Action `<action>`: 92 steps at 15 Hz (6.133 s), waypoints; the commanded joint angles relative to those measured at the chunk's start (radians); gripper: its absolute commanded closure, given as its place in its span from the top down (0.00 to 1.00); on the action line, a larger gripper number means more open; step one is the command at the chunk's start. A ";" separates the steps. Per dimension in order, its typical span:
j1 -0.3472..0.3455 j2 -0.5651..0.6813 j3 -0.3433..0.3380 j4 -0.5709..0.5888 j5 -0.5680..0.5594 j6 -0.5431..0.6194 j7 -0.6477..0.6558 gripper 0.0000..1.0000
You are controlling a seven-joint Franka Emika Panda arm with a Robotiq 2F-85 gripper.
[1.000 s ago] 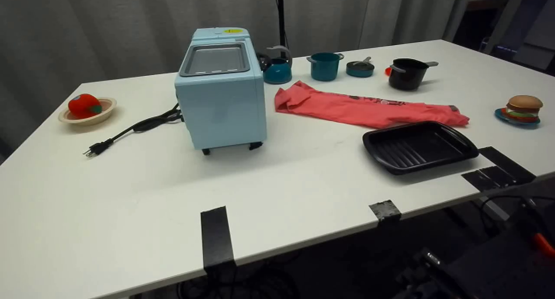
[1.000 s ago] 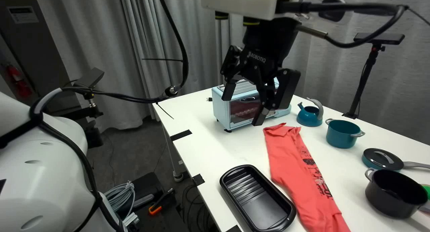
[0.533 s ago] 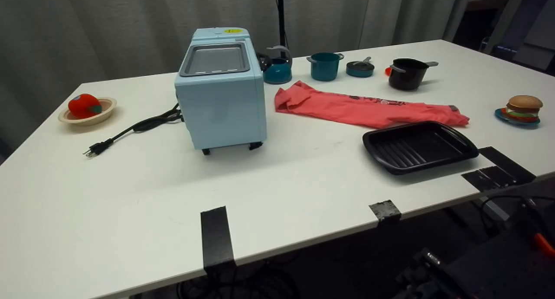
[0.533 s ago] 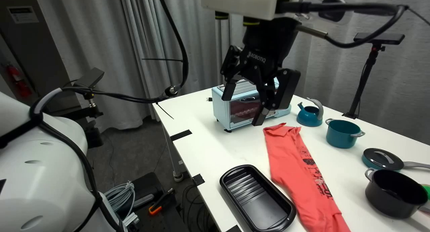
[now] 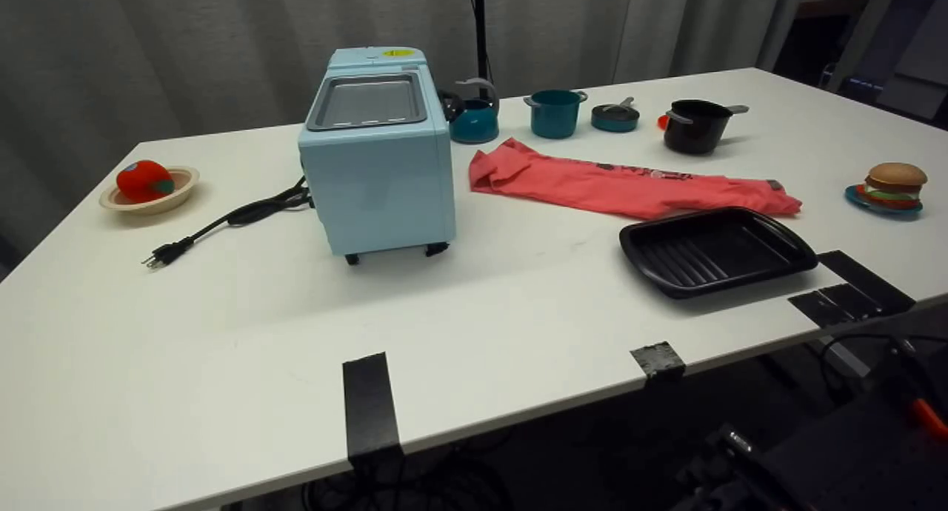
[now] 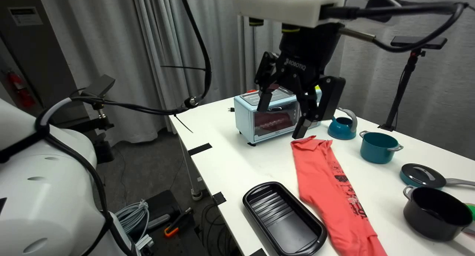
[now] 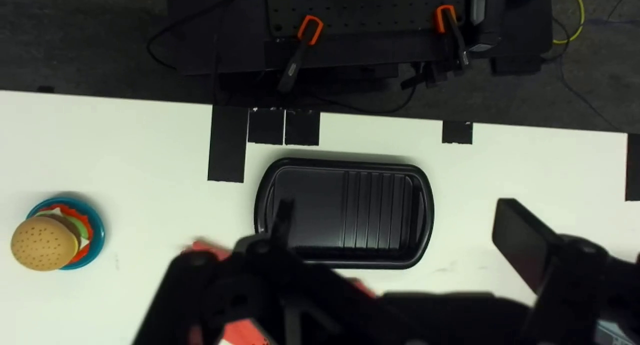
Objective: Fold the orange shirt once
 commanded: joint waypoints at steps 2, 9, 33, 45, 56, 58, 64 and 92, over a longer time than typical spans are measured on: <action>-0.005 0.080 -0.023 0.038 0.014 0.122 -0.031 1.00; -0.020 0.254 -0.059 0.109 0.090 0.337 -0.070 1.00; -0.128 0.519 -0.058 0.174 0.213 0.449 -0.044 1.00; -0.203 0.800 -0.021 0.276 0.211 0.603 0.017 1.00; -0.219 0.962 0.021 0.339 0.185 0.707 0.045 1.00; -0.222 0.981 0.026 0.338 0.184 0.730 0.043 1.00; -0.231 1.025 0.042 0.336 0.185 0.780 0.041 1.00; -0.169 0.746 0.047 0.256 0.109 0.750 0.101 0.02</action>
